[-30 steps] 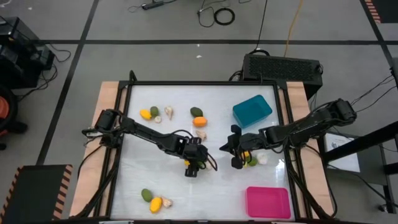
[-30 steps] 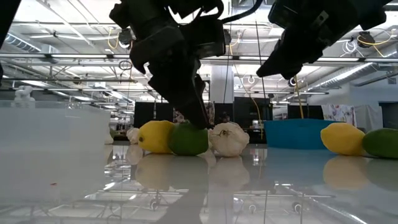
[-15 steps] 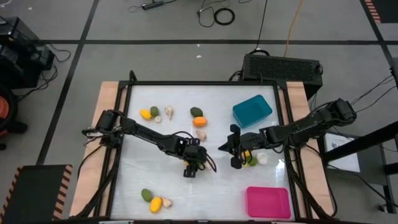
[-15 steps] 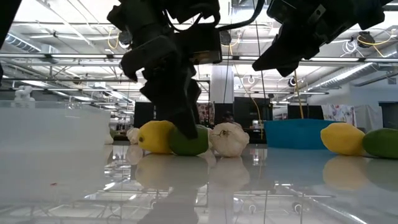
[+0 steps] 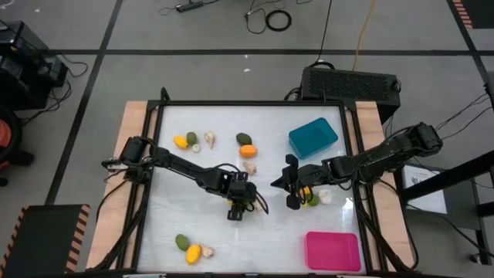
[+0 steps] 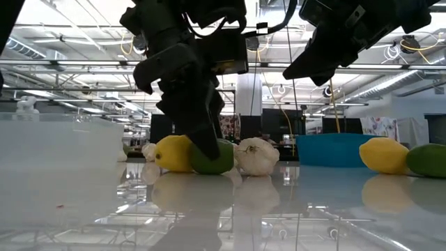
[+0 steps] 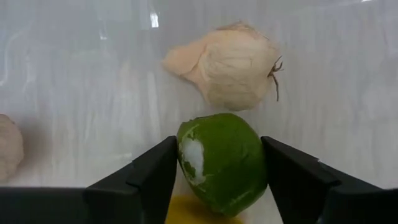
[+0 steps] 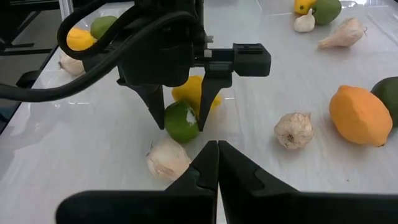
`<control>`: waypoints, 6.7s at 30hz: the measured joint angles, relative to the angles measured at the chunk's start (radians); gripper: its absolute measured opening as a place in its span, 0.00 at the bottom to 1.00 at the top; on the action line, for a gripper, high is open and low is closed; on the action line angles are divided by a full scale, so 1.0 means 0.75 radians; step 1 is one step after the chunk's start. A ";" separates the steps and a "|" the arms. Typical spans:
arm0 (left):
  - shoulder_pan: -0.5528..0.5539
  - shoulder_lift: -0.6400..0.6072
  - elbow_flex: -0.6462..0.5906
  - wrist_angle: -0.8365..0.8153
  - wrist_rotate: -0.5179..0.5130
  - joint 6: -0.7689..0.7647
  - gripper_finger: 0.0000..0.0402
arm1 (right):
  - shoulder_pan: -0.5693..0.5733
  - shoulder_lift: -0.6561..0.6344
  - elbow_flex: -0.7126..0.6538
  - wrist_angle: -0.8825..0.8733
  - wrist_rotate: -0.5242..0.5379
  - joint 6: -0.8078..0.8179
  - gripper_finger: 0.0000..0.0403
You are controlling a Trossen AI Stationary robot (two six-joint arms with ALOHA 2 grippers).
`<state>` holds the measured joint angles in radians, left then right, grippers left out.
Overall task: Sort produce into baskets
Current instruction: Put the green lime into the transparent bin
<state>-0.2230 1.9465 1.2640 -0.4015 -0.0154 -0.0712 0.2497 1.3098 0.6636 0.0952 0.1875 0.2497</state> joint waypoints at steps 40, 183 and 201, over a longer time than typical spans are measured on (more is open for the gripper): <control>-0.003 -0.709 -0.350 -0.909 -0.151 -0.699 0.49 | 0.001 -0.001 0.000 -0.025 -0.002 0.000 0.00; 0.086 -0.837 -0.347 -0.872 0.110 -0.934 0.47 | 0.070 -0.001 0.000 -0.158 0.111 0.132 0.00; 0.070 -0.685 -0.348 -0.880 0.106 -0.740 0.65 | 0.068 -0.001 0.000 -0.152 0.109 0.130 0.00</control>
<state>-0.1703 1.4330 1.0031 -1.0618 0.0642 -0.6259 0.3005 1.3094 0.6636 -0.0185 0.2695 0.3473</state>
